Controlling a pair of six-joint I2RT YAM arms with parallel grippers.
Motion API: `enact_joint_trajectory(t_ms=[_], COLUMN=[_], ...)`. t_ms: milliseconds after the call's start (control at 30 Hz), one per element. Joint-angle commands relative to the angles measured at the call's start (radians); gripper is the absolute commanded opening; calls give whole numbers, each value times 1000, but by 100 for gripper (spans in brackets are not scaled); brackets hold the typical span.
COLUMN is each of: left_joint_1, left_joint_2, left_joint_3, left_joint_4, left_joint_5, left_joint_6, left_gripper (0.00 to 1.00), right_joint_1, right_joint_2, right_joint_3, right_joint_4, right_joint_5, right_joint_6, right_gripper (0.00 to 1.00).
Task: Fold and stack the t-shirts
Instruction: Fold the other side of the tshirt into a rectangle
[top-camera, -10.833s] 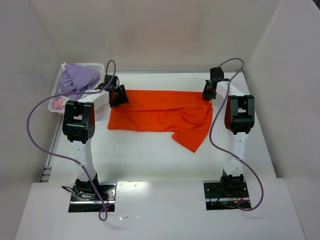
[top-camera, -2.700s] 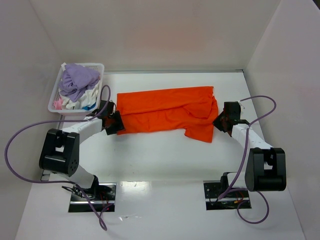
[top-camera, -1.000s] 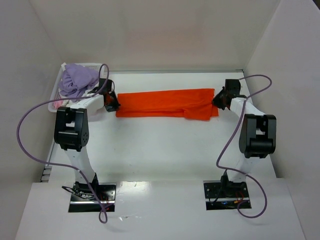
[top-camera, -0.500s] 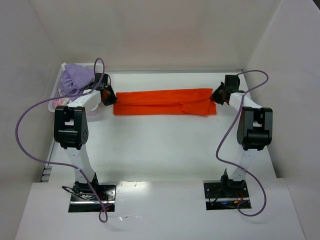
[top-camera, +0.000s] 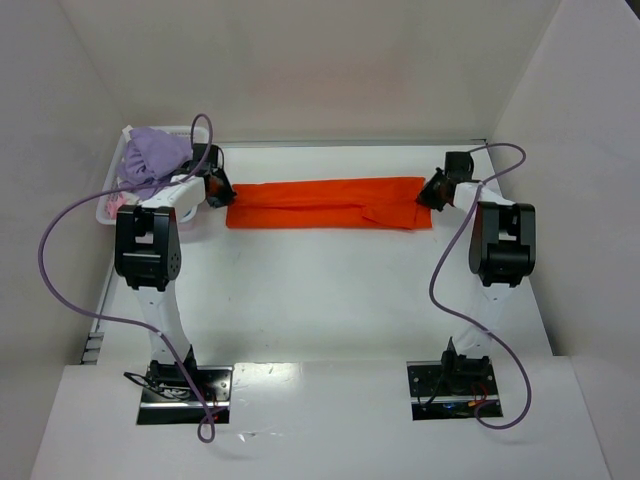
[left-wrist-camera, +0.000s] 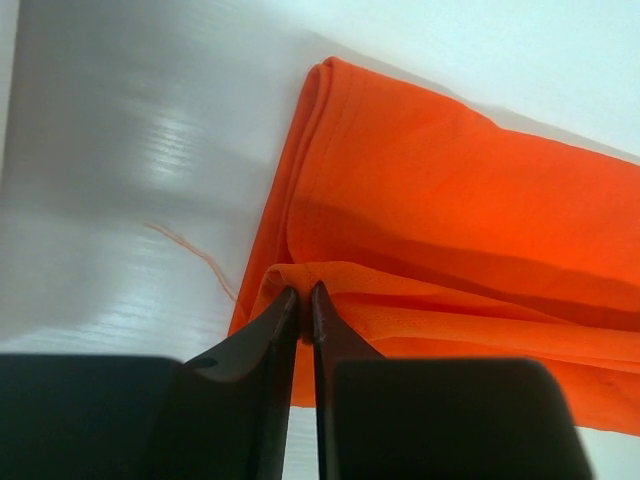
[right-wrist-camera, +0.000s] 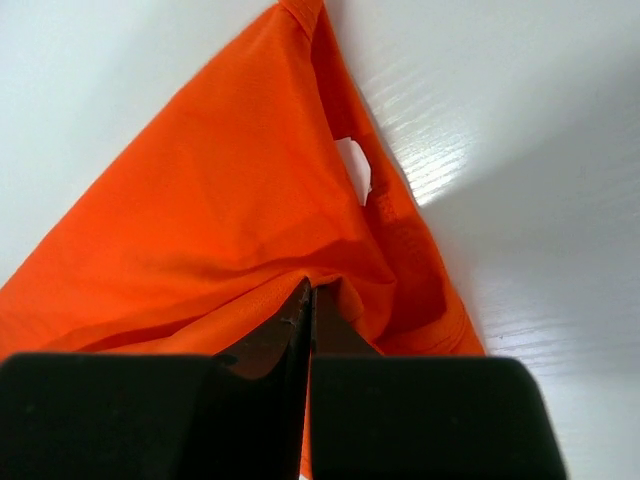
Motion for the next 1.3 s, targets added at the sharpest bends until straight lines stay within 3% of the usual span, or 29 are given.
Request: enact_joint_trajectory(t_ms=[0,233,467,900,1267], left_joint_1=[12,12,12,12,21], left_joint_2=[3,-76,-171,-369,-365], left_joint_3=[20,-50,-155,-296,-319], left_joint_4=[-7,-7,7,-12,-12], left_joint_5=[-50,-64,-53,-34,-53], left_joint_6=[26,7,-2,-2,-2], left_gripper=[17,9,2,1,1], right_joint_1=[-14,-14,-14,-14,-14], right_joint_2=[12,21,-70,-332,-348], right_joint_3=[49,60,-20,-262,-267], right_joint_4=[43,30,50,59,49], right_joint_5=[-11,-11,-11,-20,-2], right_joint_6=[-23,-32,-32,-23,-23], right_gripper=[0,0,0,0,0])
